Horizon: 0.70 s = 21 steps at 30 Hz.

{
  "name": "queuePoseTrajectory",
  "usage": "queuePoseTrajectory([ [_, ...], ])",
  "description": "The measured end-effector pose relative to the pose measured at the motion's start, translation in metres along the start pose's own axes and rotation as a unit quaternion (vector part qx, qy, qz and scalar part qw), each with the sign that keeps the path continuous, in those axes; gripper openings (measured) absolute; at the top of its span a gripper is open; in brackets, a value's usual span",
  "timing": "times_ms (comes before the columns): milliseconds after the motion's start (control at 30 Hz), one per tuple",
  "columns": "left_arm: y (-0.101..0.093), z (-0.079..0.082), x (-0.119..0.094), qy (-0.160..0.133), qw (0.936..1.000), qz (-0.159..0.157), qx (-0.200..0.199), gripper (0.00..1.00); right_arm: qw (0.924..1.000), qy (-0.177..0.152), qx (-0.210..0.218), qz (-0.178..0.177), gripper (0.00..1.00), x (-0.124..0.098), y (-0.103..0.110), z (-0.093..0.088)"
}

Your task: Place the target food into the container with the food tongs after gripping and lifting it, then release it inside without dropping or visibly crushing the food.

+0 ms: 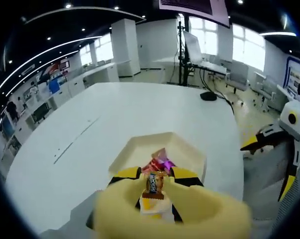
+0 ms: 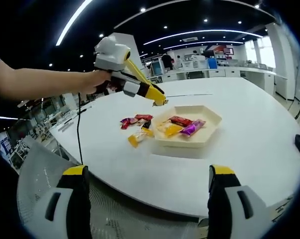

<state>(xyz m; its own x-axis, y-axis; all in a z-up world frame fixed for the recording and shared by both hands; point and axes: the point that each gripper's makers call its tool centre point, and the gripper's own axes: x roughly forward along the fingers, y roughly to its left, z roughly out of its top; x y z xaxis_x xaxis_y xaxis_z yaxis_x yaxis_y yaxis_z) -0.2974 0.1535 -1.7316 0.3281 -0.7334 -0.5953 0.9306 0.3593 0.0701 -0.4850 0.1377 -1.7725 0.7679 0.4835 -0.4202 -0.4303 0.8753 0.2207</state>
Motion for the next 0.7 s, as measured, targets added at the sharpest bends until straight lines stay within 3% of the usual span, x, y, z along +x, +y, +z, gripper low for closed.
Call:
queuePoseTrajectory([
  [700,-0.011,0.012,0.011,-0.005,0.9999,-0.011,0.009,0.19,1.0,0.001,0.0,0.0,0.99,0.0,0.0,-0.001],
])
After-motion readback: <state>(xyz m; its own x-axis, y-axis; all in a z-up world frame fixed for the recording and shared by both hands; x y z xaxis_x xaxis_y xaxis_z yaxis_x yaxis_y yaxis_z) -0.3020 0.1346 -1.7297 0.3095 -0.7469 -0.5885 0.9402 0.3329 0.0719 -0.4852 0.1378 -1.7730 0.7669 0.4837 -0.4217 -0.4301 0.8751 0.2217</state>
